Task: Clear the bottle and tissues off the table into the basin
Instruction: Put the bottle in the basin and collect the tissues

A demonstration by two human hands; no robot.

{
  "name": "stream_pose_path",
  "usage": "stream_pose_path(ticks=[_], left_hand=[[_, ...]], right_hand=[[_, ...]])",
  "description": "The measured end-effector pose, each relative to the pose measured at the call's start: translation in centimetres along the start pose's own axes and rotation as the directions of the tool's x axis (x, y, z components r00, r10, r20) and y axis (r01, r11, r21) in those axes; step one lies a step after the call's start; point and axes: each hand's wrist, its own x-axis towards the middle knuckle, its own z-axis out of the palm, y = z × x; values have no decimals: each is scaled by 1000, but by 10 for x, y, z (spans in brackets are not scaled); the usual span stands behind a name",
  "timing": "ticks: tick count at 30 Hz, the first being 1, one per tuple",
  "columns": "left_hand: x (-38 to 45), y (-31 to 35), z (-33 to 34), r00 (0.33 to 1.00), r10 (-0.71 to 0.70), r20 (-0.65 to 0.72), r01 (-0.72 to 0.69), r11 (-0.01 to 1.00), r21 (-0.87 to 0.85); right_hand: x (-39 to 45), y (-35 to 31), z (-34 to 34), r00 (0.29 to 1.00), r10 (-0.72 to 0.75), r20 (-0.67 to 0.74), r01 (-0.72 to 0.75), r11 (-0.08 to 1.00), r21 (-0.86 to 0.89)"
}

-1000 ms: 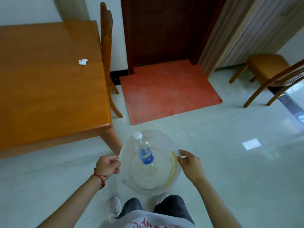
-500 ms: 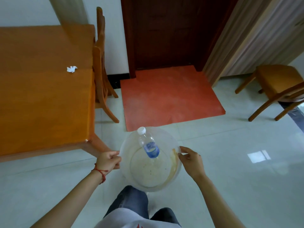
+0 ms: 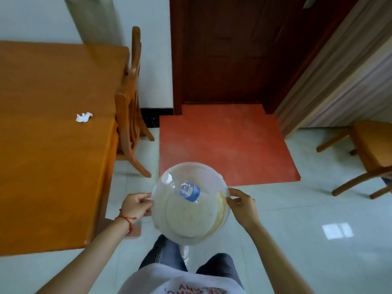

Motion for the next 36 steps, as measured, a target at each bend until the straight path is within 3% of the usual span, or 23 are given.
stream_pose_path(ticks=[4, 12, 14, 18, 21, 27, 30, 36], left_hand=[[18, 19, -1, 999, -8, -52, 5, 998, -60], [43, 43, 14, 952, -174, -252, 114, 965, -237], [43, 49, 22, 920, -248, -304, 147, 936, -319], [42, 57, 36, 874, -397, -280, 189, 809, -557], [40, 62, 50, 826, -397, -399, 166, 849, -501], [33, 62, 61, 732, -497, -466, 146, 782, -606], [34, 53, 56, 683, -546, -485, 152, 756, -636], [50, 43, 39, 649, -578, -495, 132, 726, -675]], right_hand=[[45, -21, -3, 996, -55, 67, 59, 996, -63], [143, -66, -6, 937, -196, 288, 259, 945, -199], [164, -82, -8, 904, -219, 367, 300, 936, -182], [197, -109, -12, 829, -256, 497, 382, 909, -169], [218, -127, -11, 766, -281, 579, 451, 875, -173], [255, -150, 17, 629, -300, 718, 590, 785, -189], [260, -163, 36, 601, -306, 739, 598, 785, -161], [274, -187, 78, 555, -320, 767, 630, 764, -137]])
